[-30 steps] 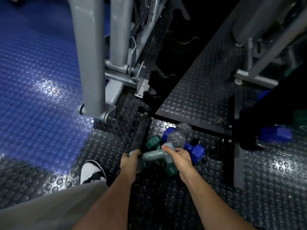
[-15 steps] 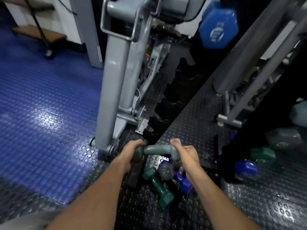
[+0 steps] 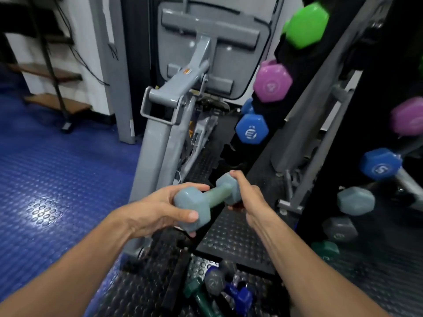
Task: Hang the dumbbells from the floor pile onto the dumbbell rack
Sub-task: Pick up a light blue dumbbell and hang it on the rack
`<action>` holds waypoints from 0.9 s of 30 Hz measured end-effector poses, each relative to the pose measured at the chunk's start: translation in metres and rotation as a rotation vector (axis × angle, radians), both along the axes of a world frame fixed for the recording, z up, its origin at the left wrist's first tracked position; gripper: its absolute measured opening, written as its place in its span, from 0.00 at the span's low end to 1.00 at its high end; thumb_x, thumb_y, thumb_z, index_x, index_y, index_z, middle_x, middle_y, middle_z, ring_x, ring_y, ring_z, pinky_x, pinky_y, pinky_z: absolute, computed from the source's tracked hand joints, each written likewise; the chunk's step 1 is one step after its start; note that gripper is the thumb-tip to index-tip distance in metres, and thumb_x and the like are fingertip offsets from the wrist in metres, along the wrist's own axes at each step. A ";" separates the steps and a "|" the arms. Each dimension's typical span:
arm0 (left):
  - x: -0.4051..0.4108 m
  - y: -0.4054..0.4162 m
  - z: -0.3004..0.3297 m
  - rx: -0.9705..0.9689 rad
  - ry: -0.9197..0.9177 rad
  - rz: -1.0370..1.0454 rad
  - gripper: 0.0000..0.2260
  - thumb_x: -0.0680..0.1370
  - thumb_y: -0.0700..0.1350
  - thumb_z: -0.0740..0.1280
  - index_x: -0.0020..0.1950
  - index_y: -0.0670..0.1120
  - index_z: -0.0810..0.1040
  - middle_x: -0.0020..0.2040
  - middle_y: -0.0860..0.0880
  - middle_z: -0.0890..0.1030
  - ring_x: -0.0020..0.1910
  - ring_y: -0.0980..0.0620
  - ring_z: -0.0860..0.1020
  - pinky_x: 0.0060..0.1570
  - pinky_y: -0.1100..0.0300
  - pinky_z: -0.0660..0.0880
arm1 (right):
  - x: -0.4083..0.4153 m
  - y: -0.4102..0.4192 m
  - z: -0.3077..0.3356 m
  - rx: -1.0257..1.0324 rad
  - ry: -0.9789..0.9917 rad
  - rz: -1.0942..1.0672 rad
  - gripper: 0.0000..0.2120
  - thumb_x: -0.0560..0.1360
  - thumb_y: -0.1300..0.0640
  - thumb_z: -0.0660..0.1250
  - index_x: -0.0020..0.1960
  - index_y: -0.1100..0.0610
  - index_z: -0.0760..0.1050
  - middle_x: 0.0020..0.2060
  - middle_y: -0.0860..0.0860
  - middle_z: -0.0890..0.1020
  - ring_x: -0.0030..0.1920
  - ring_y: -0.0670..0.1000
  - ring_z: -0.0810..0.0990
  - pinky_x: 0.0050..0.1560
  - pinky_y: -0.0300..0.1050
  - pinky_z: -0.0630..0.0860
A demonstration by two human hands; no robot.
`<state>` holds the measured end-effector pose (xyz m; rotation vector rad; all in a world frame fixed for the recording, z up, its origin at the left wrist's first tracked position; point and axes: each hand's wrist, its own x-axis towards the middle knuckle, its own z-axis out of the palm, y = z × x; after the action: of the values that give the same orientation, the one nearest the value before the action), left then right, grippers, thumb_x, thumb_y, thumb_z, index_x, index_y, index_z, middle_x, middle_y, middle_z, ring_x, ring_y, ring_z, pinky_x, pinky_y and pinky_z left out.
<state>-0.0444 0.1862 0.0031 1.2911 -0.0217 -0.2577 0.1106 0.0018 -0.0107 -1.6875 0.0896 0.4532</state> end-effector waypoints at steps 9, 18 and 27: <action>-0.001 -0.044 -0.001 -0.038 -0.192 0.439 0.24 0.58 0.44 0.83 0.51 0.46 0.82 0.44 0.45 0.82 0.44 0.48 0.81 0.45 0.50 0.77 | 0.014 0.012 0.012 0.176 -0.017 0.032 0.21 0.80 0.40 0.67 0.52 0.59 0.82 0.45 0.58 0.88 0.43 0.55 0.87 0.42 0.49 0.84; 0.040 -0.030 -0.016 0.008 -0.254 0.689 0.21 0.59 0.45 0.85 0.48 0.52 0.82 0.43 0.50 0.83 0.43 0.51 0.82 0.40 0.55 0.80 | 0.052 -0.018 -0.010 -0.169 -0.511 -0.163 0.33 0.76 0.44 0.75 0.75 0.52 0.67 0.63 0.48 0.79 0.60 0.47 0.79 0.56 0.40 0.73; 0.113 -0.020 -0.034 0.177 -0.328 0.719 0.20 0.65 0.37 0.82 0.53 0.46 0.80 0.44 0.51 0.81 0.40 0.58 0.80 0.38 0.62 0.79 | 0.083 -0.009 -0.024 0.050 -0.600 0.026 0.19 0.82 0.47 0.67 0.72 0.45 0.74 0.57 0.44 0.86 0.59 0.48 0.85 0.51 0.51 0.85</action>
<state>0.0685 0.1662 -0.0311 1.4218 0.1872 0.5794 0.1940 -0.0069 -0.0349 -1.7115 -0.3798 -0.0447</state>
